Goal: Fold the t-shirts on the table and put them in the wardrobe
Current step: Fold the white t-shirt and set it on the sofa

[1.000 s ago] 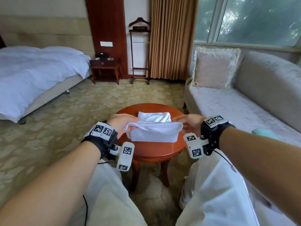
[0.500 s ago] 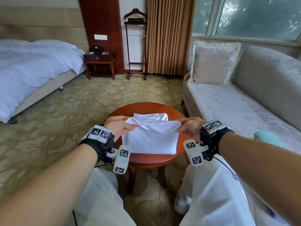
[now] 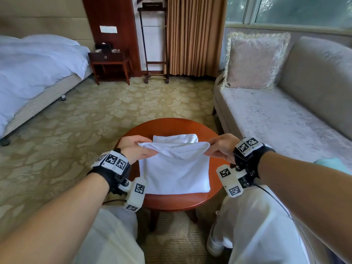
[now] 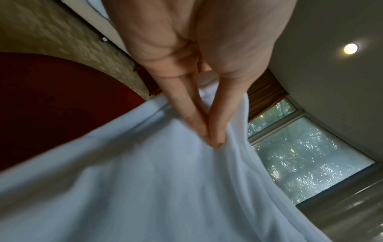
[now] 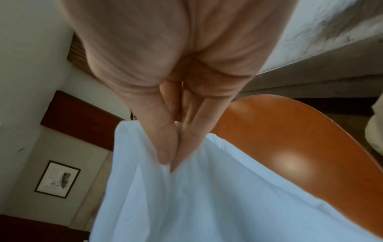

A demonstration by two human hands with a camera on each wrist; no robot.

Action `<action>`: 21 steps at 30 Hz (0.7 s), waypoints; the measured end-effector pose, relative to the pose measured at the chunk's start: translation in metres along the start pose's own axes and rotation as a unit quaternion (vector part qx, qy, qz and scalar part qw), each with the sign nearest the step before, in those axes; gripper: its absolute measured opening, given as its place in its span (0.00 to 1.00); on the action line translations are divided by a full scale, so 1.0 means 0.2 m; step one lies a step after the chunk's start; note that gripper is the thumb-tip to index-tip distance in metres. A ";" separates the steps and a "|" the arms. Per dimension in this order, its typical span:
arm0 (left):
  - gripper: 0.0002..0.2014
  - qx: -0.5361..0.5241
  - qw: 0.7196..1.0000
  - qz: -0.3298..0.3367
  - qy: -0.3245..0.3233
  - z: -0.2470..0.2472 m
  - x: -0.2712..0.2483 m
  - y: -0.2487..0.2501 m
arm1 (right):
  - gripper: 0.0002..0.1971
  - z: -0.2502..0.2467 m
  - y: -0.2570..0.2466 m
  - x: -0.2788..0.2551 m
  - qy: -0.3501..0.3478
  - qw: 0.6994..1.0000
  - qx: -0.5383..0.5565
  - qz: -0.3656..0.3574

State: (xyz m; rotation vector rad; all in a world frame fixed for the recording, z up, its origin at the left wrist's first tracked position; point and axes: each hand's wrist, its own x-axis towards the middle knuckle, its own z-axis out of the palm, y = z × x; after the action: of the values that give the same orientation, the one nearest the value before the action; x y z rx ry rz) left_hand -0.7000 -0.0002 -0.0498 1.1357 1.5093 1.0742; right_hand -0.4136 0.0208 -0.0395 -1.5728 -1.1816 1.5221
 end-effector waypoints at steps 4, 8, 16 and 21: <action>0.17 -0.002 1.000 -0.021 0.008 0.02 0.11 0.05 | 0.17 -0.02 -0.06 0.11 0.010 0.999 -0.033 0.001; 0.15 0.037 0.998 -0.037 0.029 0.04 0.28 0.07 | 0.09 -0.05 -0.11 0.25 0.041 0.992 -0.115 -0.013; 0.11 0.116 0.991 -0.074 0.002 0.09 0.63 0.05 | 0.16 -0.04 -0.04 0.59 0.090 0.972 -0.215 -0.004; 0.09 0.172 0.982 -0.073 -0.016 0.13 0.85 -0.06 | 0.25 0.00 0.01 0.80 0.092 0.938 -0.334 0.023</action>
State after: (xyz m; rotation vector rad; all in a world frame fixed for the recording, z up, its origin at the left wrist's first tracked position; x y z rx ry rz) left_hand -0.7010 0.1653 -0.0947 1.2455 1.7692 0.7088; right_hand -0.4255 0.1653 -0.1058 -2.1293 -1.6627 1.0038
